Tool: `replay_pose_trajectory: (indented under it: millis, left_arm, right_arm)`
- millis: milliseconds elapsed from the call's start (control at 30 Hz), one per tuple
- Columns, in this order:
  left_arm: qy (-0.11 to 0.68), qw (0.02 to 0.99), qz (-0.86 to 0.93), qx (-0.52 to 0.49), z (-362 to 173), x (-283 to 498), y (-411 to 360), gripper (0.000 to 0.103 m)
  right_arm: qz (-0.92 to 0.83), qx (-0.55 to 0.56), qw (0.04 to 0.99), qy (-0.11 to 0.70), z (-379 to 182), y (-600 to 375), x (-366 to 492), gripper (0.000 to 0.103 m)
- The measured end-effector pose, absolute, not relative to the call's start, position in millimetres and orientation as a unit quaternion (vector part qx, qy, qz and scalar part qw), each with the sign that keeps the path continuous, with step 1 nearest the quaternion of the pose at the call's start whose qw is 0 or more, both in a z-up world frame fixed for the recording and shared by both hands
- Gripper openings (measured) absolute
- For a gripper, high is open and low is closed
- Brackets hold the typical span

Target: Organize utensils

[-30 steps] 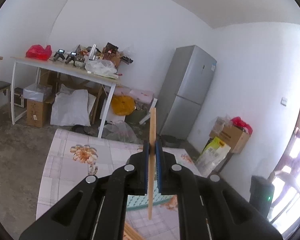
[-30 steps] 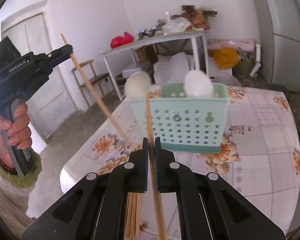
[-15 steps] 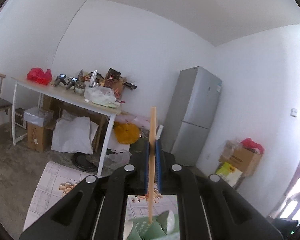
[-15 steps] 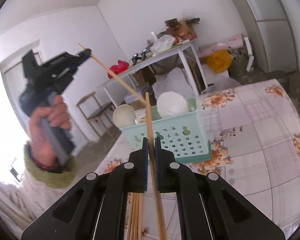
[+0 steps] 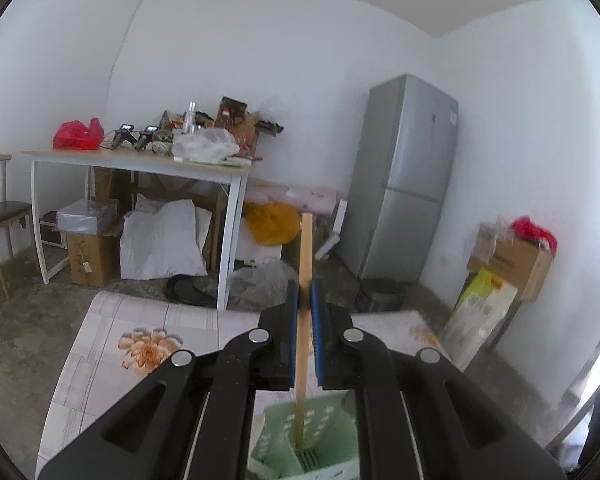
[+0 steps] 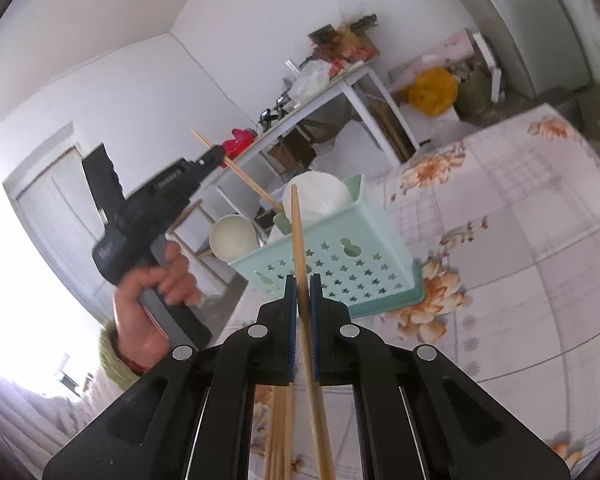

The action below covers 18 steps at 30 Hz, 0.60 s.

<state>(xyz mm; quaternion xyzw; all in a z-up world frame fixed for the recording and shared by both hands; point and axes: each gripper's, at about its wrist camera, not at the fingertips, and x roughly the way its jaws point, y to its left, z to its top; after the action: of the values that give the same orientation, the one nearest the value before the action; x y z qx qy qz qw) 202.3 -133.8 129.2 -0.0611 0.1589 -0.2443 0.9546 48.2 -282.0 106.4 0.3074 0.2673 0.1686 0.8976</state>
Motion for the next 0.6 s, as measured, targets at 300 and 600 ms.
replay_pose_trajectory:
  millis: [300, 600]
  left_arm:
    - [0.190, 0.945, -0.260, -0.051, 113.3, 191.6, -121.9, 0.029]
    - [0.206, 0.942, -0.260, -0.054, 103.0, 155.9, -75.1, 0.032]
  right_arm:
    - [0.188, 0.349, 0.873, 0.284, 97.9, -280.9, 56.1, 0.005]
    - [0.176, 0.351, 0.852, 0.346, 73.3, -269.7, 70.6, 0.006]
